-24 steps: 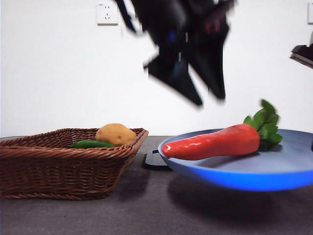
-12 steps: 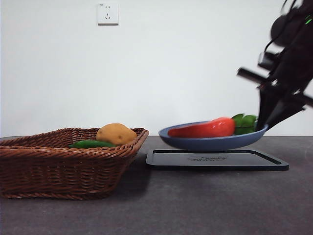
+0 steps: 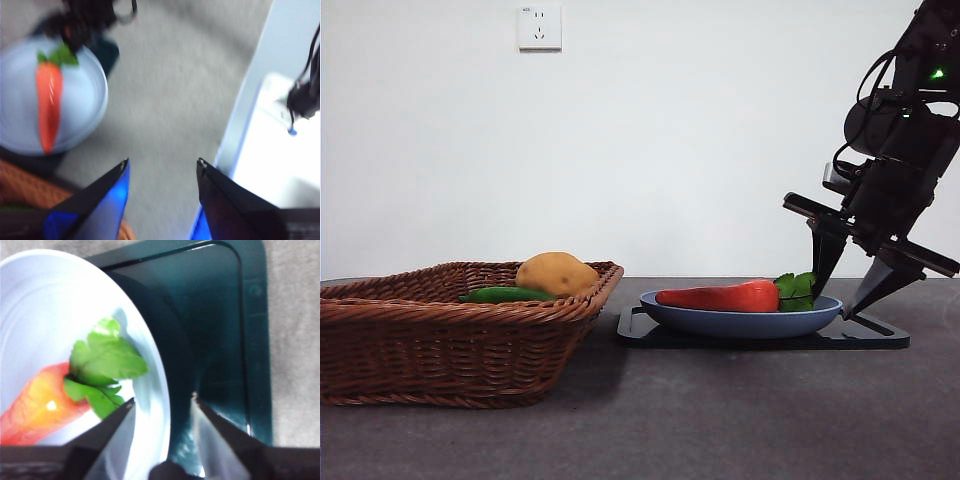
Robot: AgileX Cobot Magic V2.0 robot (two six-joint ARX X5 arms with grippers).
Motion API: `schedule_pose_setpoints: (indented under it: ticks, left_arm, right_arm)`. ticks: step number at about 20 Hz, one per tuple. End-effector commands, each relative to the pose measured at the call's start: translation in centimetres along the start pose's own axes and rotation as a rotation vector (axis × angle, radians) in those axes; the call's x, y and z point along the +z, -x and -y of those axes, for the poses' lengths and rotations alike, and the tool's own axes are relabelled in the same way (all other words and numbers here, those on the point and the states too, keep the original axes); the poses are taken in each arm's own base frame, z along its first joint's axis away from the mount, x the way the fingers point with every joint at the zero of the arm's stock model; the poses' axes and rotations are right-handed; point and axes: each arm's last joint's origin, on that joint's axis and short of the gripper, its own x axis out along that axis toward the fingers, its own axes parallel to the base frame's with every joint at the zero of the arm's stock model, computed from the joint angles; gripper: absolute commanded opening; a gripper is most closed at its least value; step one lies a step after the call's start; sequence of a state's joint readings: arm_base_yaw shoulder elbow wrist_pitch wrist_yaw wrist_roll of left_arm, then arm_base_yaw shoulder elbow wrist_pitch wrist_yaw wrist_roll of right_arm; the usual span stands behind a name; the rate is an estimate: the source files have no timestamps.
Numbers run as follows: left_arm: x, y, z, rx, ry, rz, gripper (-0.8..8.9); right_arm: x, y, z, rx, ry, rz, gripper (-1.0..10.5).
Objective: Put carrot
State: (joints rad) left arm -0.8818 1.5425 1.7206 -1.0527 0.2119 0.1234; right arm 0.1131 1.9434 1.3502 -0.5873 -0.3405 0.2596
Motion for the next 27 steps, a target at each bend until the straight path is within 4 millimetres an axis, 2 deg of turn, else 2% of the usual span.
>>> schedule_pose_setpoints:
  ticks: [1, 4, 7, 9, 11, 13, 16, 18, 21, 23, 27]
  left_arm:
    - [1.4, -0.1, 0.0, 0.028, -0.039, 0.099, 2.35]
    - [3.1, 0.2, -0.6, 0.212, -0.054, 0.268, 2.31]
    - [4.8, 0.9, -1.3, 0.350, -0.042, 0.438, 2.18]
    - [4.6, 1.1, -2.2, 0.462, -0.007, 0.428, 0.25]
    - [4.1, 1.3, -3.5, 0.492, 0.024, 0.392, 0.06]
    - [3.3, 1.8, -5.5, 0.529, 0.096, 0.351, 0.06]
    - [1.8, 3.3, -7.4, 0.579, 0.152, 0.281, 0.06]
    - [0.8, 4.9, -7.8, 0.603, 0.168, 0.263, 0.06]
    - [-0.5, 7.3, -7.0, 0.630, 0.159, 0.314, 0.06]
    - [-2.4, 8.6, -6.0, 0.647, 0.150, 0.376, 0.06]
    - [-8.2, 9.4, -3.6, 0.662, 0.120, 0.495, 0.06]
  right_arm:
    - [0.2, 1.6, -0.4, -0.020, 0.032, 0.015, 2.2]
    - [-0.9, 6.3, -1.6, -0.061, 0.055, 0.032, 2.2]
    - [-3.0, 11.6, -2.9, -0.113, 0.087, 0.057, 1.5]
    - [-5.0, 14.8, -4.3, -0.208, 0.158, 0.125, 0.8]
    - [-6.7, 17.0, -5.1, -0.224, 0.216, 0.192, 0.0]
    - [-8.5, 18.9, -6.1, -0.205, 0.267, 0.273, 0.0]
    - [-11.4, 20.6, -7.4, -0.131, 0.363, 0.407, 0.0]
    - [-13.3, 21.2, -8.0, -0.074, 0.419, 0.490, 0.0]
    - [-16.1, 21.3, -8.1, 0.010, 0.486, 0.599, 0.0]
    - [-17.8, 21.0, -7.7, 0.056, 0.517, 0.665, 0.0]
    - [-20.7, 19.9, -6.3, 0.063, 0.547, 0.805, 0.0]
